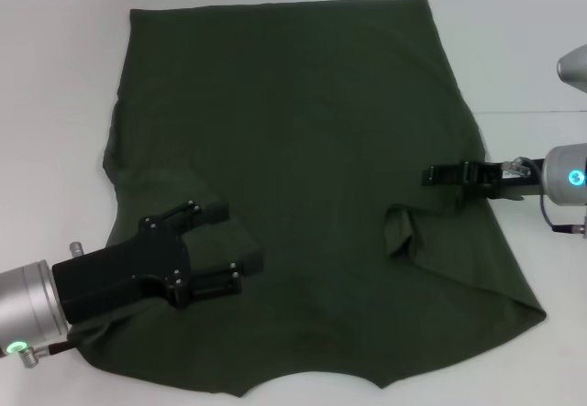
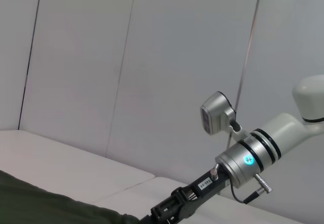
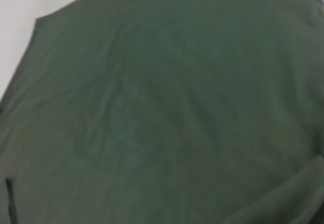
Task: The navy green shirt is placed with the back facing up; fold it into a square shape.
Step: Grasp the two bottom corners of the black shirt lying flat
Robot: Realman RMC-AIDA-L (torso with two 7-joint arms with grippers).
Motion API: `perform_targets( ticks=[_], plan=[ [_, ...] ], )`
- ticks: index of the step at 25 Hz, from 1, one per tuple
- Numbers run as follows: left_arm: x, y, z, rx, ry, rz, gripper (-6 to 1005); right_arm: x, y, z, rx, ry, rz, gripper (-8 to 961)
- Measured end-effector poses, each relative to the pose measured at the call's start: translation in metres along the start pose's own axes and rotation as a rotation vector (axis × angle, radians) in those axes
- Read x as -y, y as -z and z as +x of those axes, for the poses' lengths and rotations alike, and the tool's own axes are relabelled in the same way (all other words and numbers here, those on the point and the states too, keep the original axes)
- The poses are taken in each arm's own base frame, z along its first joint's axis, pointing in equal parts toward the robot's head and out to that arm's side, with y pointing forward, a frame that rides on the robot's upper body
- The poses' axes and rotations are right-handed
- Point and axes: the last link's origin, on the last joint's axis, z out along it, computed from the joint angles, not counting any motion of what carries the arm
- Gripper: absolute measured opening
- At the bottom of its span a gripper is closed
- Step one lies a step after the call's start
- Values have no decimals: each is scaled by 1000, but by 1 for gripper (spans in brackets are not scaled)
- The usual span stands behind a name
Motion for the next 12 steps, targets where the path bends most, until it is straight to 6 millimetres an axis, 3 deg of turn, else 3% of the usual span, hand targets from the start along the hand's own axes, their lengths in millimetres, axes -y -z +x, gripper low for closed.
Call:
perform_targets(
  ticks=[12],
  plan=[
    [0,0,0,-1,0,-1,919,12,5,5,-47,-19,40,802]
  ],
)
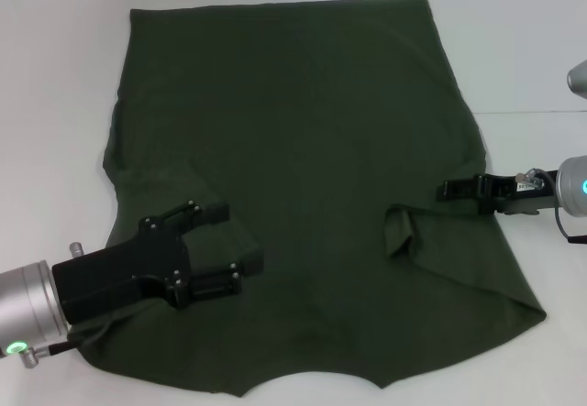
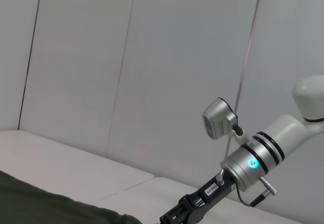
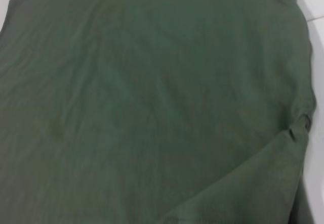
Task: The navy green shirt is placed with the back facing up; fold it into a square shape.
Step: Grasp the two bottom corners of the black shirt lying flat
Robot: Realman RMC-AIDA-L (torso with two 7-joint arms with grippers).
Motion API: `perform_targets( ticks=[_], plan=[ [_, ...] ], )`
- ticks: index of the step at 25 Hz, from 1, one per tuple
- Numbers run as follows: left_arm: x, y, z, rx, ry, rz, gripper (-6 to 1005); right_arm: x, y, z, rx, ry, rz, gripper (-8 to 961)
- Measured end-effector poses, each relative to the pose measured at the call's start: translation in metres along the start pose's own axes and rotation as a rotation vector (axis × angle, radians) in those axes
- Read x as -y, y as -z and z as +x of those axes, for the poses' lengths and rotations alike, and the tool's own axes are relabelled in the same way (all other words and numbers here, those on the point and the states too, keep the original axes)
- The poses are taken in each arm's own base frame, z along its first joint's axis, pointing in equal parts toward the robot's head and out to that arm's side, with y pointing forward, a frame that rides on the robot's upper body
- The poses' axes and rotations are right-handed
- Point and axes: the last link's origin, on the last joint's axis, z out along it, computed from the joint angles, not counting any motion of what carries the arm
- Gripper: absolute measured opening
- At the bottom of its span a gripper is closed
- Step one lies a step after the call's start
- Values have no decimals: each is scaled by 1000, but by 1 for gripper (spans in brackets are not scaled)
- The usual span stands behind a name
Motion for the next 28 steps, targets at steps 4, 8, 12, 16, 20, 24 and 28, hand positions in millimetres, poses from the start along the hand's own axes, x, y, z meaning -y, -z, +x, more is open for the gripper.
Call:
perform_targets(
  ticks=[4,8,12,16,20,24,28],
  plan=[
    [-1,0,0,-2,0,-5,919,0,-2,1,11,0,8,797],
    [-2,1,0,-4,0,-7,920,-1,-3,0,14,-4,8,793],
    [-2,0,0,-5,-6,-7,920,-1,-4,1,20,-10,10,745],
    [-2,0,0,-5,-8,-7,919,0,-4,2,19,-7,11,568],
    [-2,1,0,-5,-8,-6,919,1,-4,1,23,10,22,409],
    [-2,1,-1,-5,-9,-6,919,3,-4,1,27,33,30,232],
    [-2,1,-1,-5,-10,-6,919,5,-2,0,24,58,40,81]
  ],
)
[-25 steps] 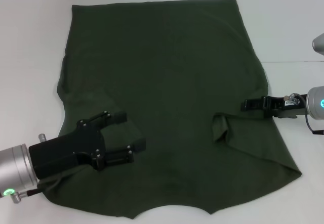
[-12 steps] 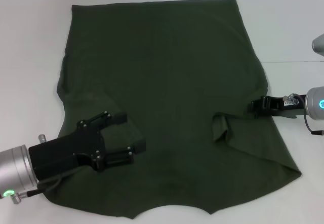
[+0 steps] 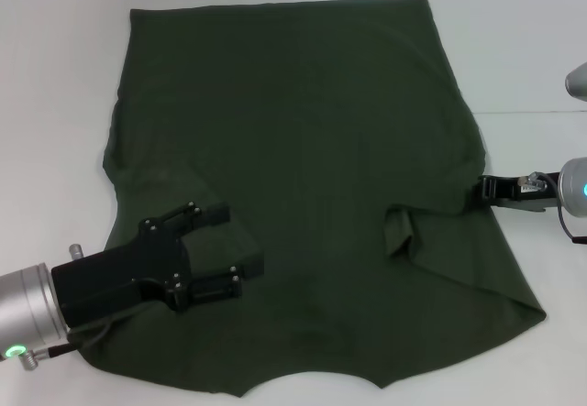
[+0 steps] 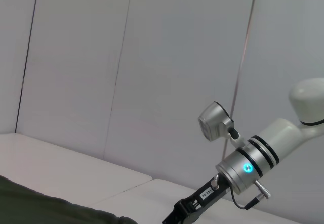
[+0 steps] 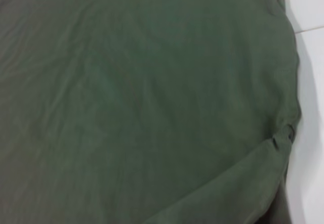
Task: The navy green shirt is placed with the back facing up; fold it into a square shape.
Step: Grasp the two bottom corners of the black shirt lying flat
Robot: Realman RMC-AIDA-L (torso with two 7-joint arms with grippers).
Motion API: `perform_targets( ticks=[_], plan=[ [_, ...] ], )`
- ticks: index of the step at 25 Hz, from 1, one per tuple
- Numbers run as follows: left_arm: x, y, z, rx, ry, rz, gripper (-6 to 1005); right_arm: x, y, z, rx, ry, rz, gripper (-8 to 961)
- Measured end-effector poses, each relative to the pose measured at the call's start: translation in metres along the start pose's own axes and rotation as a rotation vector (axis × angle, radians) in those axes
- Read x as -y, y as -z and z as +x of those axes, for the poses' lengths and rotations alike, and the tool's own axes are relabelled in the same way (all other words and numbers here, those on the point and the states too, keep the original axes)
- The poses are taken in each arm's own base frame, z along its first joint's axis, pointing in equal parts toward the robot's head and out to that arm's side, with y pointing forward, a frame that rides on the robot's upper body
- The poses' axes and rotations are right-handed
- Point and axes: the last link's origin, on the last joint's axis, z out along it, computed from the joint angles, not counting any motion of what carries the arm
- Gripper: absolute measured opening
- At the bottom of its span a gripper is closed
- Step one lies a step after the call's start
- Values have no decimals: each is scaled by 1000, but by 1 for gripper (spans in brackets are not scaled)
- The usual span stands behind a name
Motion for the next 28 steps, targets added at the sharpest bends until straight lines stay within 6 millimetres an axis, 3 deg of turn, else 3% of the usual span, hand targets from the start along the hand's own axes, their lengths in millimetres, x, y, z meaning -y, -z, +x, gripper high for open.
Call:
perform_targets(
  ticks=[13,18,23,28],
  plan=[
    [-2,2,-1,-8,4,1,920,-13,13,-33,106,16,-68,43],
    [-3,4,1,-27,6,0,920,-28,7,-45,152,22,-67,44],
    [-3,5,3,-40,5,-2,920,-46,-5,-50,193,59,-48,177],
    [-3,6,3,-42,5,0,920,-51,-7,-52,204,88,-46,417]
  ],
)
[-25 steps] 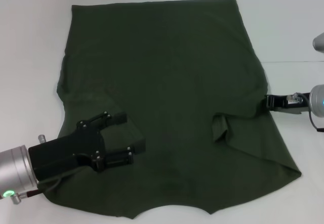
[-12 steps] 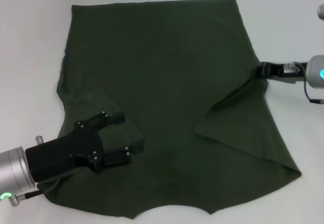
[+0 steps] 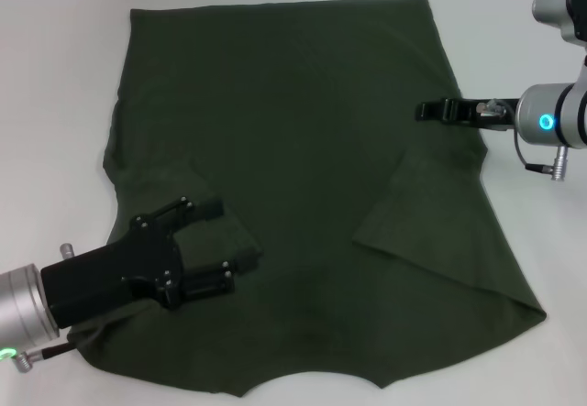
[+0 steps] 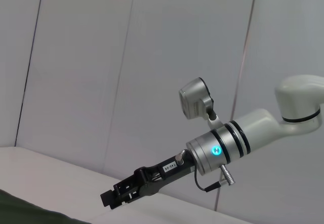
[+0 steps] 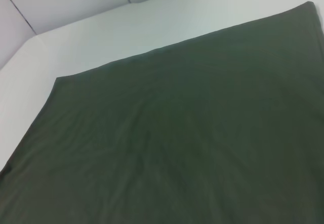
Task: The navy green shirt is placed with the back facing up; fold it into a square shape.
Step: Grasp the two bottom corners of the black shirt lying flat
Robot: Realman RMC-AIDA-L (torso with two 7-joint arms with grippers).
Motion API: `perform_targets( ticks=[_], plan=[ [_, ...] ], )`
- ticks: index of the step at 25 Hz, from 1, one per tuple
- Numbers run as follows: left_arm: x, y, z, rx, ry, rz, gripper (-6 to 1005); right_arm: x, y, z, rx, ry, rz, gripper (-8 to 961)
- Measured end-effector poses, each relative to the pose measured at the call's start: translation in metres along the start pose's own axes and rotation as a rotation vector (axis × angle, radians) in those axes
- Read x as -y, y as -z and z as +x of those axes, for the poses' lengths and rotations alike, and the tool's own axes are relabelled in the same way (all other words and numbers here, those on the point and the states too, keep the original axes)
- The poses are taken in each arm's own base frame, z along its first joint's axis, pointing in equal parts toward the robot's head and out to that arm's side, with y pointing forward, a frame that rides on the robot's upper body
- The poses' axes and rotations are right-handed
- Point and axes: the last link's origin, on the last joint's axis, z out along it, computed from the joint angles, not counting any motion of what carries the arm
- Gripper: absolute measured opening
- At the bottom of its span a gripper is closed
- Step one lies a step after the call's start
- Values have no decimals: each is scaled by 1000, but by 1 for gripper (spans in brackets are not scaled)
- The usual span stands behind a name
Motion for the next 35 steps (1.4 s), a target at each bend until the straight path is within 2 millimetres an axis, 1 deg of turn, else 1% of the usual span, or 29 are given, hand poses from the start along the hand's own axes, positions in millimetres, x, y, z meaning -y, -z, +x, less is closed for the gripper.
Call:
perform_targets(
  ticks=[6,9,11,14,18,20,25,30,33,35],
  plan=[
    [1,1,0,-6,4,7,920,14,12,-9,78,55,-20,544],
    [2,1,1,-7,13,7,919,20,25,-9,156,84,-82,608],
    [2,0,2,-6,17,7,919,24,37,-4,226,94,-133,650],
    [3,-1,2,-6,18,7,919,28,53,7,323,137,-208,734],
    [4,-3,4,-6,24,2,920,28,71,26,413,178,-299,776],
    [6,-4,6,-4,30,0,920,30,79,36,432,183,-333,797],
    [6,-4,6,1,40,0,920,32,106,63,439,258,-453,942],
    [8,-2,8,12,64,-6,919,26,133,95,364,425,-629,943],
    [9,1,10,29,77,-12,919,27,138,107,290,478,-671,943],
    [10,2,11,37,96,-10,919,28,138,112,250,494,-677,943]
  ],
)
